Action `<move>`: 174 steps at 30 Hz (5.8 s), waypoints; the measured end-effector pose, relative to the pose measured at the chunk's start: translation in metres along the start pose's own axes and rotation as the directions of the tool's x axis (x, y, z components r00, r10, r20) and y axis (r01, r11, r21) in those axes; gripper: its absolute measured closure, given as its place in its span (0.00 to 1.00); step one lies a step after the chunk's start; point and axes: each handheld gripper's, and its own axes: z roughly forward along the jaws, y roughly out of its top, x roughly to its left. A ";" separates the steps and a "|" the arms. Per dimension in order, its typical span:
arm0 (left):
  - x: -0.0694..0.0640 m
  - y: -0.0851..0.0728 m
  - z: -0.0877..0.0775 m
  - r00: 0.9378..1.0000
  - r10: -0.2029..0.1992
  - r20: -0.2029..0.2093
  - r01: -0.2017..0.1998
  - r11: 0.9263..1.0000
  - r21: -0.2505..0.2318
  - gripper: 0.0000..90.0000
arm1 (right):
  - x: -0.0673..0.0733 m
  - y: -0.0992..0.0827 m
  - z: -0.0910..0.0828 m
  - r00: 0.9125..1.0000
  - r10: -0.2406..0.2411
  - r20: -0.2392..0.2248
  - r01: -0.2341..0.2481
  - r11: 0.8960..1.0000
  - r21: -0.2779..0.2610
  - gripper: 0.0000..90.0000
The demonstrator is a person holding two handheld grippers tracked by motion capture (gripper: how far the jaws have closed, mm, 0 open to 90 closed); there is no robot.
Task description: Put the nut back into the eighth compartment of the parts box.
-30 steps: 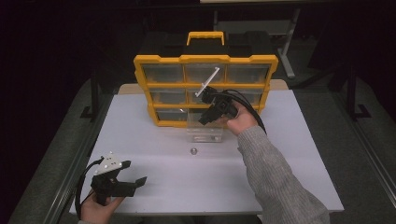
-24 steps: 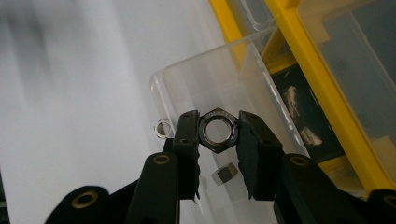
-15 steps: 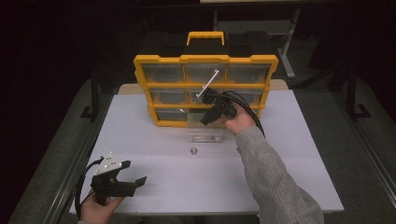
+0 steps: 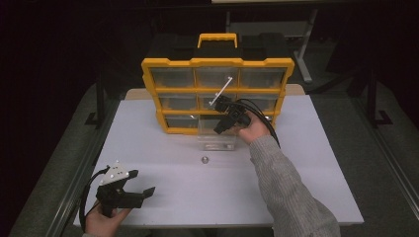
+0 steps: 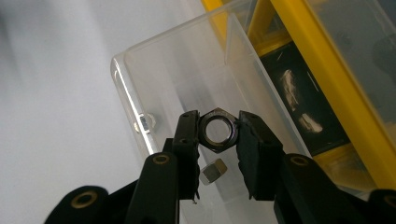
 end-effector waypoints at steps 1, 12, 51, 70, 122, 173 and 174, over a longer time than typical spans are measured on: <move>0.000 0.000 0.000 1.000 0.000 0.000 0.000 1.000 0.000 0.17 | 0.000 0.000 0.000 1.000 -0.001 -0.002 0.001 1.000 0.002 0.76; 0.000 0.000 -0.001 1.000 0.001 -0.001 -0.001 1.000 -0.003 0.17 | -0.002 -0.002 0.001 1.000 0.005 -0.004 -0.005 1.000 0.000 0.76; 0.000 0.000 0.000 1.000 0.013 -0.005 -0.013 1.000 0.012 0.17 | 0.058 -0.046 -0.025 0.994 -0.084 -0.071 0.076 0.991 -0.105 0.58; 0.000 0.000 0.000 1.000 0.010 -0.005 -0.010 1.000 0.005 0.17 | 0.075 -0.054 0.023 0.991 -0.110 -0.074 0.106 0.993 -0.053 0.49; 0.000 0.000 -0.001 1.000 0.000 -0.004 0.000 1.000 -0.003 0.17 | 0.088 -0.042 0.092 0.993 -0.110 0.054 0.113 0.992 -0.060 0.63; 0.000 0.000 -0.001 1.000 0.002 -0.006 -0.002 1.000 -0.004 0.17 | 0.081 -0.014 0.016 0.976 -0.152 -0.159 0.138 0.986 -0.095 0.77; 0.000 0.000 -0.001 1.000 0.002 -0.006 -0.002 1.000 -0.004 0.17 | 0.081 -0.014 0.014 0.975 -0.154 -0.159 0.140 0.986 -0.095 0.77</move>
